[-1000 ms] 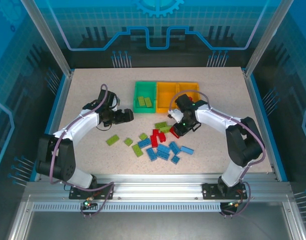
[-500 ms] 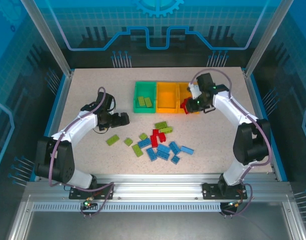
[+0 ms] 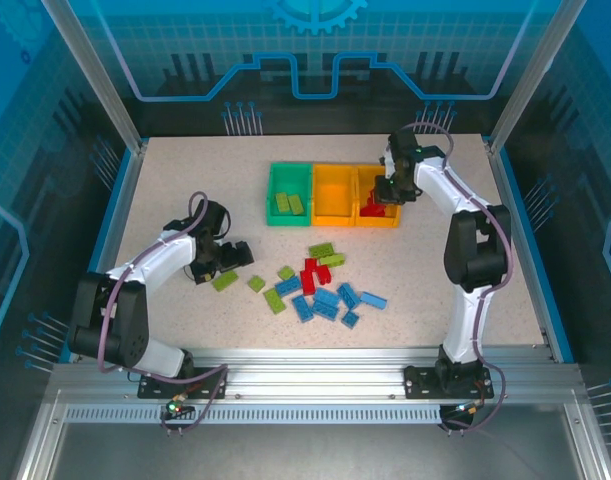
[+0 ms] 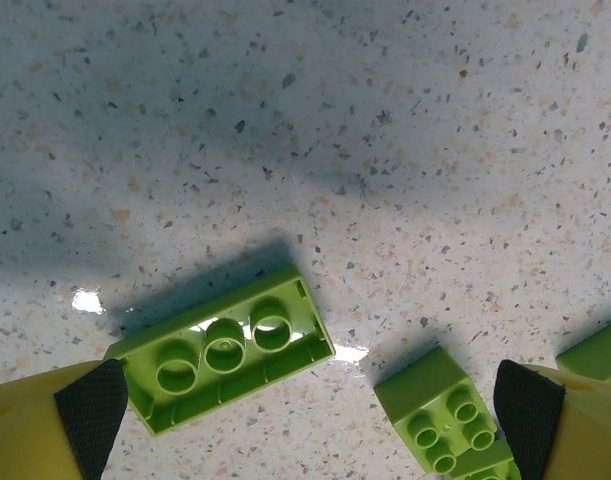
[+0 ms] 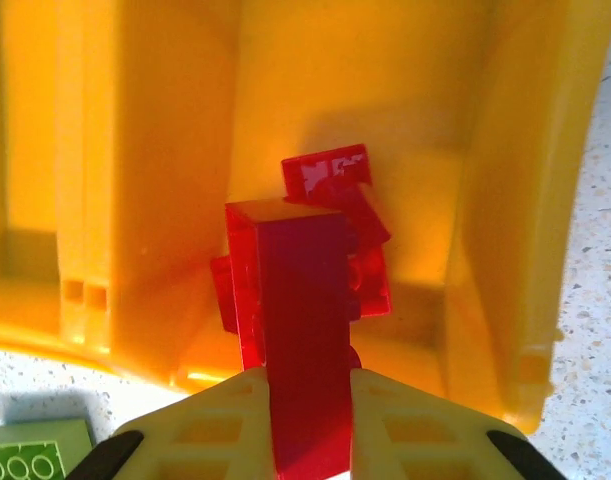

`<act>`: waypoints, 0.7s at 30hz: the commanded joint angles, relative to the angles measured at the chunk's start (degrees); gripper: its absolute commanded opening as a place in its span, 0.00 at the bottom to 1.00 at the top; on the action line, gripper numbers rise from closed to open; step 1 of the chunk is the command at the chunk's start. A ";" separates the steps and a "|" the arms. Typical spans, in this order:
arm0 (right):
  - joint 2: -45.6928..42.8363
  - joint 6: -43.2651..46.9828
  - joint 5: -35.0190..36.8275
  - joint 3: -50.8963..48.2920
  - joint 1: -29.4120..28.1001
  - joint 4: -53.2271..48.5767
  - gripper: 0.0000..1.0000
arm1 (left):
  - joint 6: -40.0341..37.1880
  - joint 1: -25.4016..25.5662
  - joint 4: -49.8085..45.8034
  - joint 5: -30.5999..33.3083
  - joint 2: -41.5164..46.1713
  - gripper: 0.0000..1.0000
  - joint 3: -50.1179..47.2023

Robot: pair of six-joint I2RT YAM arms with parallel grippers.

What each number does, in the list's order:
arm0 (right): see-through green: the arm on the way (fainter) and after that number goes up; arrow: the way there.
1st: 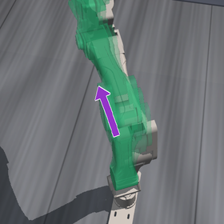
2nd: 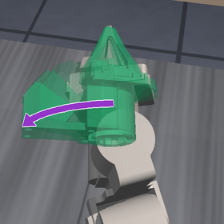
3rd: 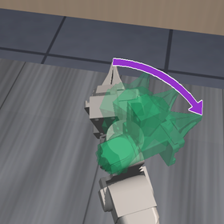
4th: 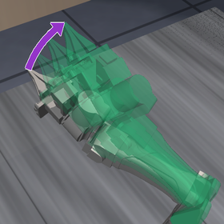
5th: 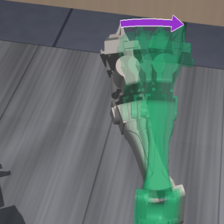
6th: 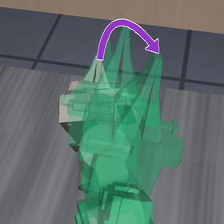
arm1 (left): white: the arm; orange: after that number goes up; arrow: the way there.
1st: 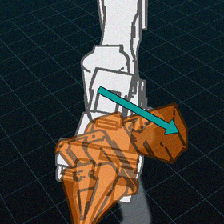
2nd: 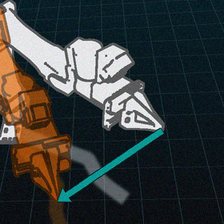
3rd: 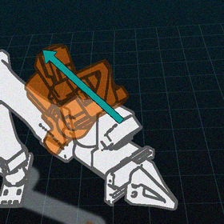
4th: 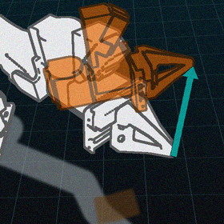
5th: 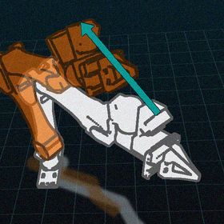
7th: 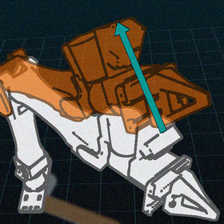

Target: Sort the legos into containers by color

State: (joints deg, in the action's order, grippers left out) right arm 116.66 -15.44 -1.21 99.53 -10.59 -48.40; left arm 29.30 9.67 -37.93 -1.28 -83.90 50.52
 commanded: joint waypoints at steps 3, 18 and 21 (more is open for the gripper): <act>2.60 -2.75 1.66 5.04 1.04 -2.91 0.28 | 4.57 -0.61 -5.49 0.10 -0.91 0.99 0.65; -0.38 -0.64 -2.56 2.80 0.27 1.04 0.71 | 12.53 -0.88 -1.11 0.28 -0.82 0.99 -4.11; -1.99 -0.61 -2.74 2.30 0.28 1.24 0.71 | 12.88 -1.06 -0.45 1.16 -1.78 0.99 -4.75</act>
State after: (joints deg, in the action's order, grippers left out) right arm 118.15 -16.88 -2.24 102.65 -10.20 -47.90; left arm 40.49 9.41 -38.83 -1.23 -84.51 46.87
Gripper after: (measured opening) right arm 0.708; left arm 0.987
